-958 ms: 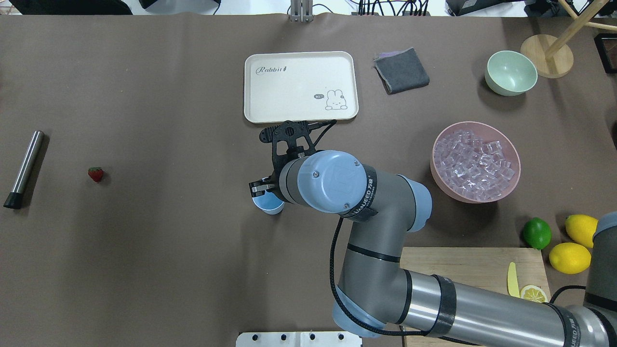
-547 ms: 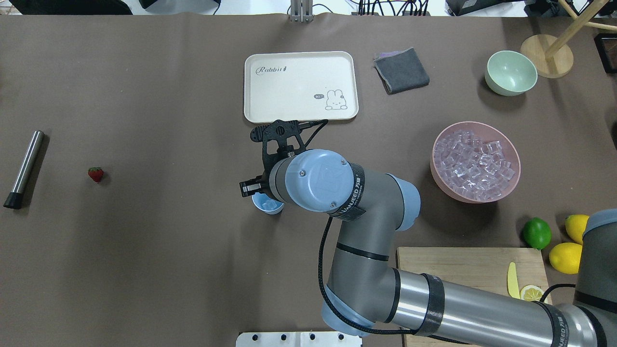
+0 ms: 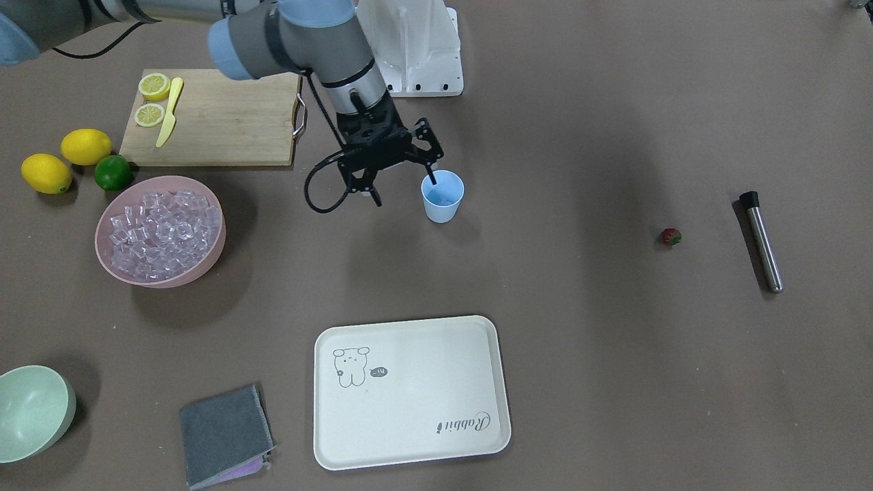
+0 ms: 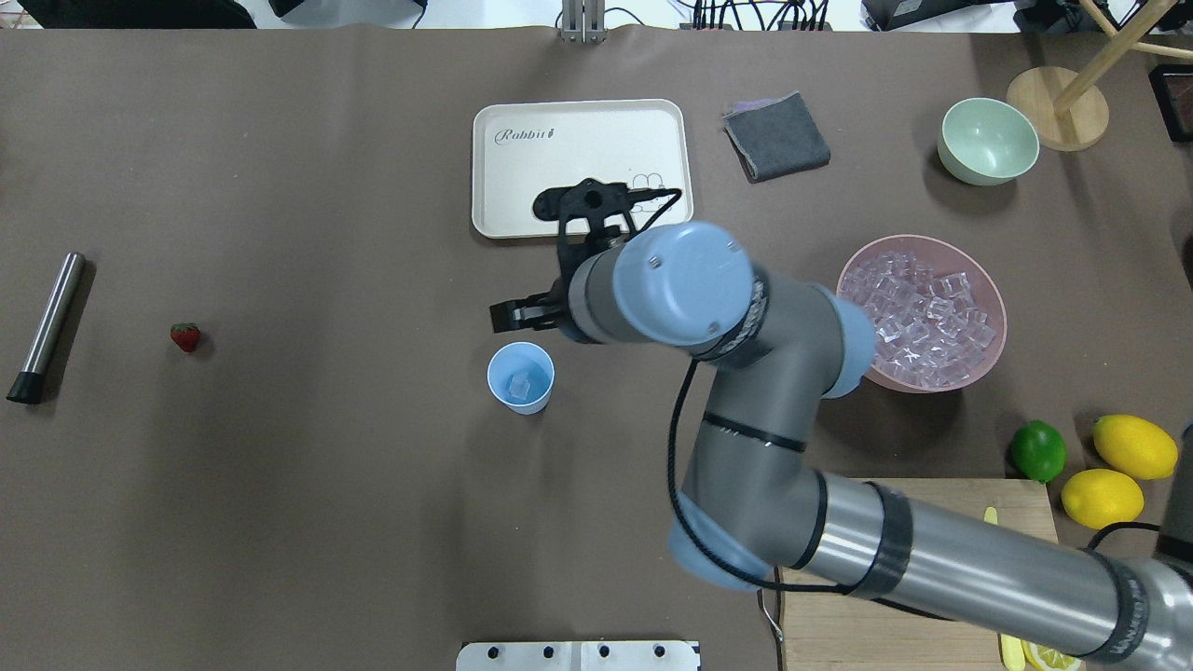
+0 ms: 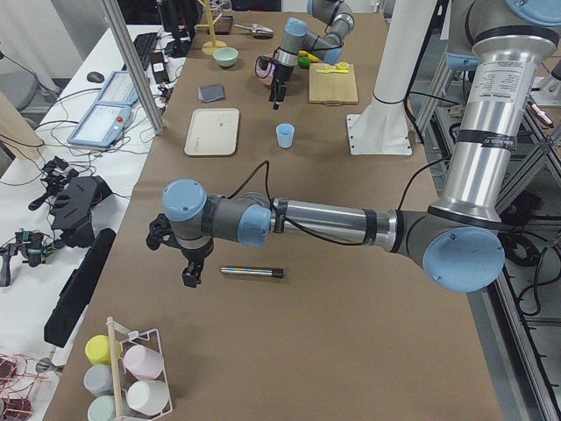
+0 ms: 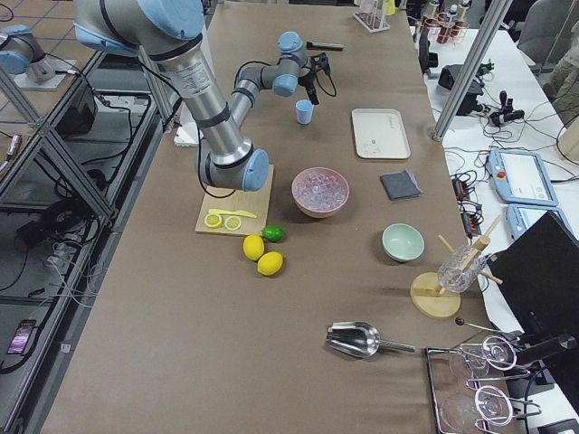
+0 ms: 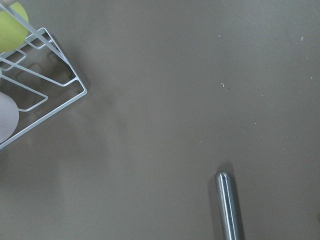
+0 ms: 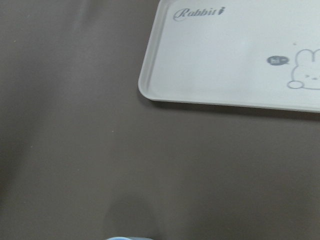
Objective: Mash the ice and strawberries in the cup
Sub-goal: 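Move the empty scoop back over the pink ice bowl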
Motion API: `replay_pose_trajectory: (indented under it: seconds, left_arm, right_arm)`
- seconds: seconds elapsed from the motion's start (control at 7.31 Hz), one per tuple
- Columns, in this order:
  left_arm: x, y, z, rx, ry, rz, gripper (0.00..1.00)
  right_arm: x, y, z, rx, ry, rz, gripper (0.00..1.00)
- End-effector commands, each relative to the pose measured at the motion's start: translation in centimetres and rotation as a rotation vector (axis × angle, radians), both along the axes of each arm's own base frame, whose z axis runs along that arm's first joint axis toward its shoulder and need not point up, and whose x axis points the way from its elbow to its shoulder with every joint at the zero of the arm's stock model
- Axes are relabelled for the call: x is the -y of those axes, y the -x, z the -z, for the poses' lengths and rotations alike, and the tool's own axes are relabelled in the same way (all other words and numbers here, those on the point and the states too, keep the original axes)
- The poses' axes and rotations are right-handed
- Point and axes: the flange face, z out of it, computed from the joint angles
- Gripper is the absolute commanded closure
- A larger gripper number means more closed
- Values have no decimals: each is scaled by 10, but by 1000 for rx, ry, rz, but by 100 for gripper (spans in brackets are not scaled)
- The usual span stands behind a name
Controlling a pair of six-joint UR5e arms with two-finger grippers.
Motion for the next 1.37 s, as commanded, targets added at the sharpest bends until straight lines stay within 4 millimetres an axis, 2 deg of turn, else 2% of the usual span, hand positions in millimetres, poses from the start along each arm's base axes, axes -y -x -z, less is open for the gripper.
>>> replay_pose_trajectory:
  seconds: [0.0,0.14,0.27,0.41,0.68,0.82,0.96,1.23]
  left_arm:
    - [4,-1,5,-2,-11,-3,2]
    - [4,-1,8,-2,-19,-3,2]
    - [5,-1,11,-2,-24,-4,2]
    - [5,-1,15,-2,-32,-4,2]
    - [6,-1,25,-4,-51,-3,2]
    - [6,-1,32,-4,-63,-3,2]
    - [6,-1,32,-3,-63,-3,2]
    - [6,-1,34,-1,-69,-3,2]
  right_arm:
    - [57,-89,-56,-55,147,54,1]
    - [78,-129,-94,-108,164,70,1]
    - [80,-159,-138,-146,179,93,1]
    - [87,-185,-163,-169,190,76,1]
    - [77,-203,-202,-194,229,100,2]
    - [65,-210,-230,-230,209,140,2]
    - [60,-214,-248,-255,201,156,3]
    - [53,-203,-257,-272,209,174,8]
